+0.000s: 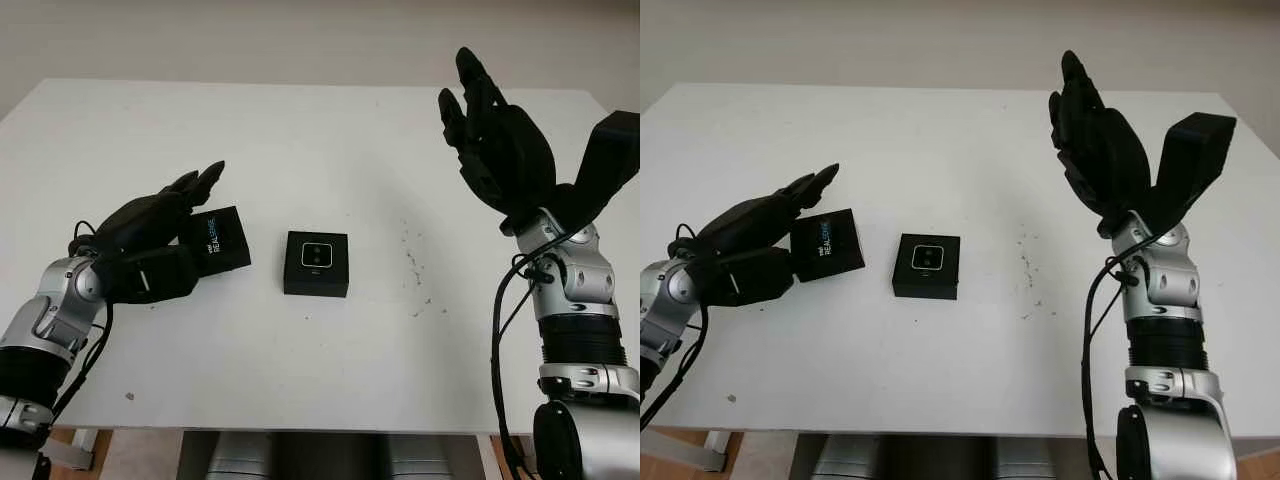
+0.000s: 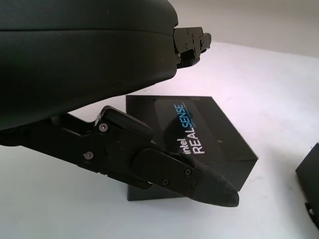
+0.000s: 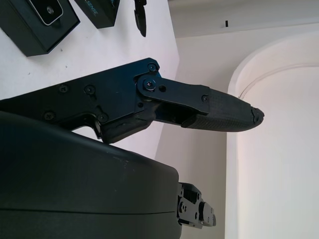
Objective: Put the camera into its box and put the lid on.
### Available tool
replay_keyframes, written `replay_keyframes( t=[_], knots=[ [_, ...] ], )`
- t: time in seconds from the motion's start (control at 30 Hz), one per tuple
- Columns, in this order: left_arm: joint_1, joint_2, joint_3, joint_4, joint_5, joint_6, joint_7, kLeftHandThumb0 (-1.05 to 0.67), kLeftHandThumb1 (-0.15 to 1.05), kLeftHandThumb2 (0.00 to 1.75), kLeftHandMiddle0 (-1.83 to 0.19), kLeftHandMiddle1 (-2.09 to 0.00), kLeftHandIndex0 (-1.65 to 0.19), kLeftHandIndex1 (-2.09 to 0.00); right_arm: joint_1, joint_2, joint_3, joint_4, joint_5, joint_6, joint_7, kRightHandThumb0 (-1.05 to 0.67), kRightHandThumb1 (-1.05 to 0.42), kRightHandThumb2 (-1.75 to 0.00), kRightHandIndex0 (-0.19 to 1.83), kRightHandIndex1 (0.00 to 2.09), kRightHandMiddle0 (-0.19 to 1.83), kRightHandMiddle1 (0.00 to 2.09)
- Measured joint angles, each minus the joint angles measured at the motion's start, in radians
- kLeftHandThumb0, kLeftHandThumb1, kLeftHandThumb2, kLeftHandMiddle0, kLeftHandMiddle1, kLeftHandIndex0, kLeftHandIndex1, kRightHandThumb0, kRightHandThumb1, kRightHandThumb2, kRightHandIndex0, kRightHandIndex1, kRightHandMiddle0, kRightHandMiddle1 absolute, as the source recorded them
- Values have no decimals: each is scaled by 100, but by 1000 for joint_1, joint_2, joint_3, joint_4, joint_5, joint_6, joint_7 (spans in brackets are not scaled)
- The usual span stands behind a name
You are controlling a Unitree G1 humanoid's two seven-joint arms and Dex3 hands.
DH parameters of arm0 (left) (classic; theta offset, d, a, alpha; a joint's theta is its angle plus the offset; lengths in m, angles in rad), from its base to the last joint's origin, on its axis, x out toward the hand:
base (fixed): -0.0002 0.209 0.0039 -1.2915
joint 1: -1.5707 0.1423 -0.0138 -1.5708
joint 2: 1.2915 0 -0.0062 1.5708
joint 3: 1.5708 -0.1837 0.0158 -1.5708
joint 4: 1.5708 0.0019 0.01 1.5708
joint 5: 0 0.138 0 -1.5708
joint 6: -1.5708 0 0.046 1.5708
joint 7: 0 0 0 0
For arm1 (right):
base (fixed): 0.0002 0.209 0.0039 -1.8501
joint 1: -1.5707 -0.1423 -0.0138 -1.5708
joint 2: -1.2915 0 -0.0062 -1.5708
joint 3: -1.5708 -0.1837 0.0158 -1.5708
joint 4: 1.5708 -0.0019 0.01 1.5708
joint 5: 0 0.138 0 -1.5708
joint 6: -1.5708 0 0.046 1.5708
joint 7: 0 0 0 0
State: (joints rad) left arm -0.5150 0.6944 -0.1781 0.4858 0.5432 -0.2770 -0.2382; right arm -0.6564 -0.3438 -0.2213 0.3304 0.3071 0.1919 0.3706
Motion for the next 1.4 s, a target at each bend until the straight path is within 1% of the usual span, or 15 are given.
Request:
replay_keyframes(
  t=[0.27,0.4,0.5,0.53,0.6,0.8,0.97,1.0,1.03,1.07,1.1,1.13,1.2,1.33,1.4],
  knots=[
    [-13,49,-33,-3,38,-32,-66,-86,96,5,14,-5,3,-8,0,0,0,-15,-2,11,-16,-76,-105,-68,-19,0,-19,0],
    [-14,51,-36,-10,54,-27,-79,-75,92,4,9,-6,-6,-9,1,0,2,-21,-9,15,-22,-75,-105,-70,-19,0,-19,0],
    [-19,51,-37,-12,57,-20,-80,-58,89,4,2,-8,-17,-10,1,0,6,-27,-14,17,-22,-76,-105,-70,-19,0,-19,0],
    [-20,50,-37,-9,54,-23,-71,-51,89,5,-4,-8,-23,-10,2,0,6,-29,-14,18,-22,-75,-105,-69,-19,0,-19,0],
    [-23,45,-37,13,45,-49,-34,-43,89,5,-10,-9,-29,-10,4,0,7,-33,-15,18,-20,-76,-105,-68,-19,0,-19,0],
    [-30,21,-36,106,10,-142,70,-34,95,7,-27,-14,-38,-12,20,-1,11,-35,-36,18,-22,-78,-105,-65,-19,0,-19,0],
    [-39,4,-33,172,-33,-202,101,-23,98,7,-42,-20,-48,-17,22,-1,12,-39,-43,18,-23,-79,-105,-64,-19,0,-19,0],
    [-42,2,-32,185,-36,-213,112,-19,99,6,-34,-62,-50,-28,22,-1,12,-39,-45,18,-22,-79,-105,-64,-19,0,-19,0],
    [-44,-1,-32,196,-36,-222,122,-16,100,6,-29,-88,-49,-40,22,-1,12,-39,-46,17,-21,-79,-105,-64,-19,0,-19,0],
    [-48,-3,-33,208,-32,-235,138,-14,101,6,-29,-106,-47,-58,22,-1,12,-39,-47,17,-21,-79,-105,-64,-19,0,-19,0],
    [-57,-3,-35,226,-22,-255,159,-12,101,5,-31,-123,-40,-92,22,-1,12,-39,-47,17,-21,-79,-105,-63,-19,0,-19,0],
    [-66,-3,-38,242,-10,-273,176,-11,101,5,-33,-129,-36,-109,22,-1,12,-39,-47,17,-21,-80,-105,-63,-19,0,-19,0],
    [-87,-3,-48,275,12,-308,203,-9,100,5,-35,-137,-34,-130,22,-1,12,-39,-48,17,-22,-80,-105,-62,-19,0,-19,0],
    [-104,-2,-61,306,32,-343,218,-9,100,6,-30,-148,-28,-138,22,-1,12,-46,-56,20,-36,-82,-105,-60,-19,0,-19,0],
    [-105,-2,-60,304,20,-340,193,-10,100,5,-30,-145,-27,-139,22,-1,13,-53,-59,20,-38,-81,-105,-60,-19,0,-19,0]
  ],
)
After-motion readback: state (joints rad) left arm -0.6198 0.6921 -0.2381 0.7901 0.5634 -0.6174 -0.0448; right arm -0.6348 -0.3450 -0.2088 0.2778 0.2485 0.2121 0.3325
